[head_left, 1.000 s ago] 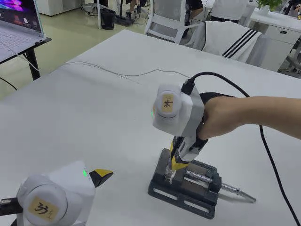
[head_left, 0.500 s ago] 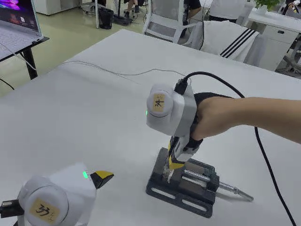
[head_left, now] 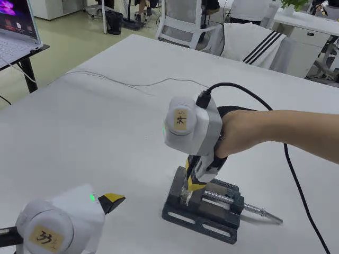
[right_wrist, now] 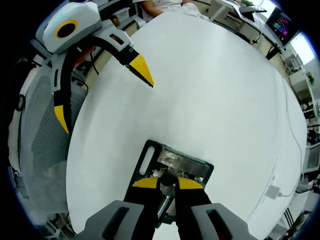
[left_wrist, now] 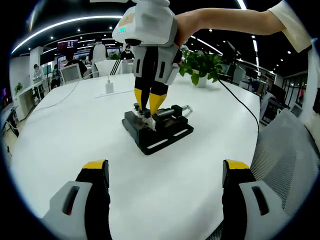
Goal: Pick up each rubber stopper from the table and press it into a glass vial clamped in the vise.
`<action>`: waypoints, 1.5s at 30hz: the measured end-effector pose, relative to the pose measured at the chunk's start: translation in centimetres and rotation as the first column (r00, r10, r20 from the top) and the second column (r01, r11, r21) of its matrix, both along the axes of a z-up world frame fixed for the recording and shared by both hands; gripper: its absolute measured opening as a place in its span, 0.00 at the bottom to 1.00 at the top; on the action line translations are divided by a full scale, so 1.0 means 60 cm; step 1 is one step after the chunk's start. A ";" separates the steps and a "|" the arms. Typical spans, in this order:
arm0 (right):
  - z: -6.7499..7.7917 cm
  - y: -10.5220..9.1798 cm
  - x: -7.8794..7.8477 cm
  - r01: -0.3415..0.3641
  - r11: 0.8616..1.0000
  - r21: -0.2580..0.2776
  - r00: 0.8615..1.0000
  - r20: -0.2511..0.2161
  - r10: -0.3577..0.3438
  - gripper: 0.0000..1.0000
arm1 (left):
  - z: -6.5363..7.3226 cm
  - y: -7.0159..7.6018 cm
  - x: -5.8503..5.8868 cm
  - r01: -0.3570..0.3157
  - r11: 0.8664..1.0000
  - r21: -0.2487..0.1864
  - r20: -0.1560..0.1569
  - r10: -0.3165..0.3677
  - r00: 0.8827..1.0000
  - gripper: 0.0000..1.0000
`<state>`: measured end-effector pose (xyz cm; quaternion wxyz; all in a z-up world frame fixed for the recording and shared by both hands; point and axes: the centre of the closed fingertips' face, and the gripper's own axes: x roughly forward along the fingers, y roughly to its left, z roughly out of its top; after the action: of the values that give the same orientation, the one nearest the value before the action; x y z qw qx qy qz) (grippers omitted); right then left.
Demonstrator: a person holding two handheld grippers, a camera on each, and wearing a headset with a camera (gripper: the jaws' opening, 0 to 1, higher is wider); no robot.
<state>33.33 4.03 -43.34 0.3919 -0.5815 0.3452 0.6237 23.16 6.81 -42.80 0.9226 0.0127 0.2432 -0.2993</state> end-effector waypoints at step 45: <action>0.009 0.000 -0.003 -0.013 0.997 0.079 0.995 -0.097 0.021 0.00 | -0.011 0.000 0.007 0.010 1.000 -0.008 -0.019 -0.010 1.000 0.92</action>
<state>33.13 4.04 -42.81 0.3914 -0.5375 0.3345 0.6679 23.57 6.81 -43.49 0.9187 0.0075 0.2508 -0.3050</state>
